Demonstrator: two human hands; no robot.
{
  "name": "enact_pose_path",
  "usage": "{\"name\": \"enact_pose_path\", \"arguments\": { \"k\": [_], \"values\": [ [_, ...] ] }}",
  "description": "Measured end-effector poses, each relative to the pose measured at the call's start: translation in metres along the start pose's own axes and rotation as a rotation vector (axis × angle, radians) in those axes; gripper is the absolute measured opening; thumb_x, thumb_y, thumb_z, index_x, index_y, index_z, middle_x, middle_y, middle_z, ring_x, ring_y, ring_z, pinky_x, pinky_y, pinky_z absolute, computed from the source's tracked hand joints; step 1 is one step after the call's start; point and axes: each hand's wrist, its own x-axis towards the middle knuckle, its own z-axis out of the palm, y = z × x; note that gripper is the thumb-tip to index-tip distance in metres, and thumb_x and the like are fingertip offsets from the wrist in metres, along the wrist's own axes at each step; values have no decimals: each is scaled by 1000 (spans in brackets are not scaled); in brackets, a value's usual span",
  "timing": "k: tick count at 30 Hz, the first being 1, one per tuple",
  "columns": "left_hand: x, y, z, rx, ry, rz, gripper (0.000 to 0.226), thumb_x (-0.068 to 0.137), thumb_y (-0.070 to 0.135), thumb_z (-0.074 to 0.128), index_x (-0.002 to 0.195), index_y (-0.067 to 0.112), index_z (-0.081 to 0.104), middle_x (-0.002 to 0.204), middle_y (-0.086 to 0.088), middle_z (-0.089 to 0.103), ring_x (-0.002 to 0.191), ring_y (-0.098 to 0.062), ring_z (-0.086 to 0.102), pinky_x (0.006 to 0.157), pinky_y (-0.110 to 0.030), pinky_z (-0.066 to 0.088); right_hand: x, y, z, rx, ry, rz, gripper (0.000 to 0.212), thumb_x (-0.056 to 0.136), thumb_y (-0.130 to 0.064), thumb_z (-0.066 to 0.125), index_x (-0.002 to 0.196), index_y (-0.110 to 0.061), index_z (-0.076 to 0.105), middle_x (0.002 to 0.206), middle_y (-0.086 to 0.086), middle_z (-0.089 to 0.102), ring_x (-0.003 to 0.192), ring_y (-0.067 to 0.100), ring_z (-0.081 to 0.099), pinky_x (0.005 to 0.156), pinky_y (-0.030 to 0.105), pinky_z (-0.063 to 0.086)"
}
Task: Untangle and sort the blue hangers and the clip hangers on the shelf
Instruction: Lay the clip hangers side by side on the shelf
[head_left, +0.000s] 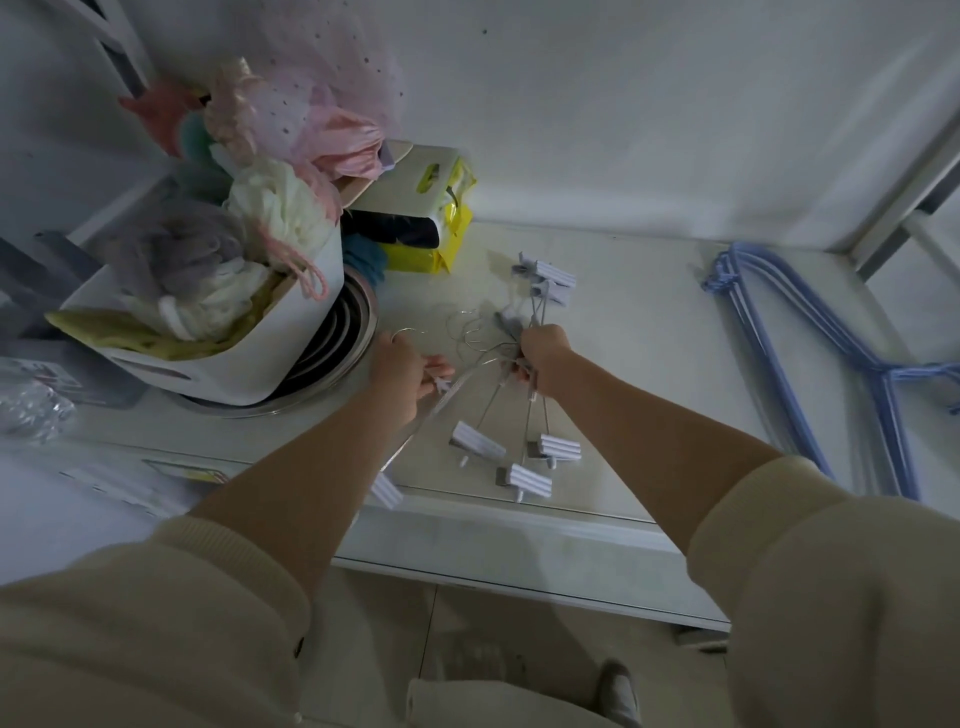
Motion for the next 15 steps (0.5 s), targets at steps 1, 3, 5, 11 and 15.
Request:
{"name": "enact_pose_path", "arguments": {
  "k": [1,3,5,11,15],
  "values": [
    [1,-2,-1,-34,8,10,43,100,18,20,144,17,23,76,-13,59,39,-16,62,52,-25,52,-1,1,0,-1,-5,8,21,95,-1,31,85,-1,50,46,13,54,33,18,43,32,11,29],
    [7,-7,-2,-122,45,18,48,99,18,22,147,20,21,79,-13,59,41,-17,63,69,-32,54,-2,4,1,-18,-22,33,24,94,-1,31,75,-4,45,38,11,53,34,16,41,34,11,29],
    [11,-9,0,-216,81,3,48,99,19,23,147,21,24,81,-13,58,53,-20,63,78,-36,54,-4,6,4,-45,-46,37,24,89,4,30,73,-4,47,36,11,52,26,15,39,34,11,28],
    [5,-4,12,-259,147,-3,43,100,19,22,142,16,33,100,-16,67,77,-25,66,62,-28,51,2,9,5,-7,-56,3,26,93,1,38,68,-4,45,36,11,55,21,14,50,29,16,42],
    [7,-3,13,-319,183,3,43,100,15,22,142,16,31,77,-10,58,62,-18,56,62,-26,47,1,2,5,-156,105,-94,33,94,-5,45,62,-10,41,70,9,53,56,22,61,55,26,49]
  ]
}}
